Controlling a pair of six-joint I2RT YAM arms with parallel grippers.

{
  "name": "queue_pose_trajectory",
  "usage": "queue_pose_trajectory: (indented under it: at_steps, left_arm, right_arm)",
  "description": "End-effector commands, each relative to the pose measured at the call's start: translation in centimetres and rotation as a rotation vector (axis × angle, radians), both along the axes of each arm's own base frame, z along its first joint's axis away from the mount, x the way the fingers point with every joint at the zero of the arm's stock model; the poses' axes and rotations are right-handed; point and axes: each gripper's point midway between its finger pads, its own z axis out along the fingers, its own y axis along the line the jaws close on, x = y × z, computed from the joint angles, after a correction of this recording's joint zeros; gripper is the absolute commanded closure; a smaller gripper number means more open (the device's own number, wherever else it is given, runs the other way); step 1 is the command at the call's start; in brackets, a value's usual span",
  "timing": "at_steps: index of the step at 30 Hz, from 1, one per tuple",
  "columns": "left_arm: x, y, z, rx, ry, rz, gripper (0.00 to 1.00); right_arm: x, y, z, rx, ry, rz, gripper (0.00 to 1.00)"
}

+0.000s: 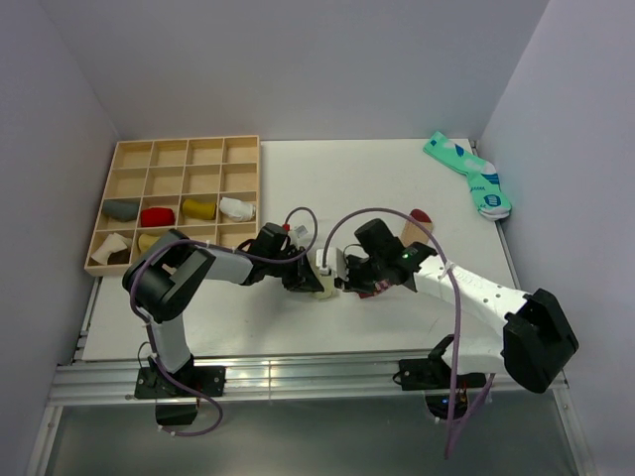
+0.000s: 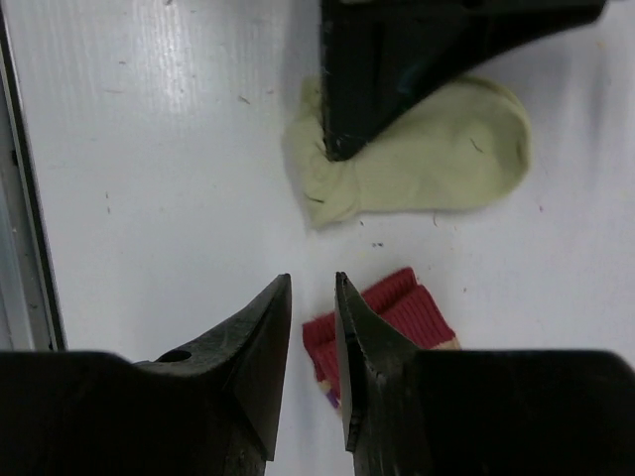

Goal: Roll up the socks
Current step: Roll the sock at the center of the board.

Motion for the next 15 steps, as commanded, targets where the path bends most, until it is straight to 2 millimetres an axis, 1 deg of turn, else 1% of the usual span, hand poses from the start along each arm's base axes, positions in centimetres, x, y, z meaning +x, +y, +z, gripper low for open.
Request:
queue_pose_trajectory:
  at_steps: [1, 2, 5, 6, 8, 9, 11, 13, 15]
  left_arm:
    - [-2.9, 2.5, -4.2, 0.150, 0.134, -0.009, 1.00]
    - [-3.0, 2.6, -4.2, 0.151, 0.137, -0.011, 1.00]
    - [-3.3, 2.8, -4.2, 0.153, 0.143, -0.014, 1.00]
    - [-3.4, 2.8, -4.2, 0.154, 0.145, -0.016, 1.00]
    - [-3.9, 3.2, -4.2, 0.158, 0.152, -0.019, 1.00]
    - [-4.2, 3.5, -4.4, 0.166, 0.159, -0.021, 1.00]
    - [-4.5, 3.7, -4.2, 0.169, 0.157, -0.018, 1.00]
    - [-5.2, 4.1, -4.3, 0.170, 0.170, -0.022, 1.00]
    - [-5.8, 4.5, -4.2, 0.164, 0.180, -0.023, 1.00]
  right_arm:
    - [0.7, 1.3, 0.5, -0.013, -0.135, 0.054, 0.68]
    - [0.3, 2.0, 0.3, -0.015, -0.148, 0.078, 0.68]
    - [-0.1, 2.5, -0.3, -0.033, -0.175, 0.096, 0.66]
    - [-0.9, 3.0, -0.7, -0.042, -0.174, 0.122, 0.66]
    - [-1.1, 3.5, -0.8, -0.046, -0.196, 0.130, 0.66]
    - [-1.8, 3.9, -1.3, -0.054, -0.196, 0.156, 0.66]
    - [-2.1, 4.3, -1.5, -0.062, -0.204, 0.165, 0.66]
    - [-2.8, 4.8, -2.2, -0.078, -0.201, 0.189, 0.66]
    - [-3.0, 5.0, -2.6, -0.091, -0.207, 0.195, 0.66]
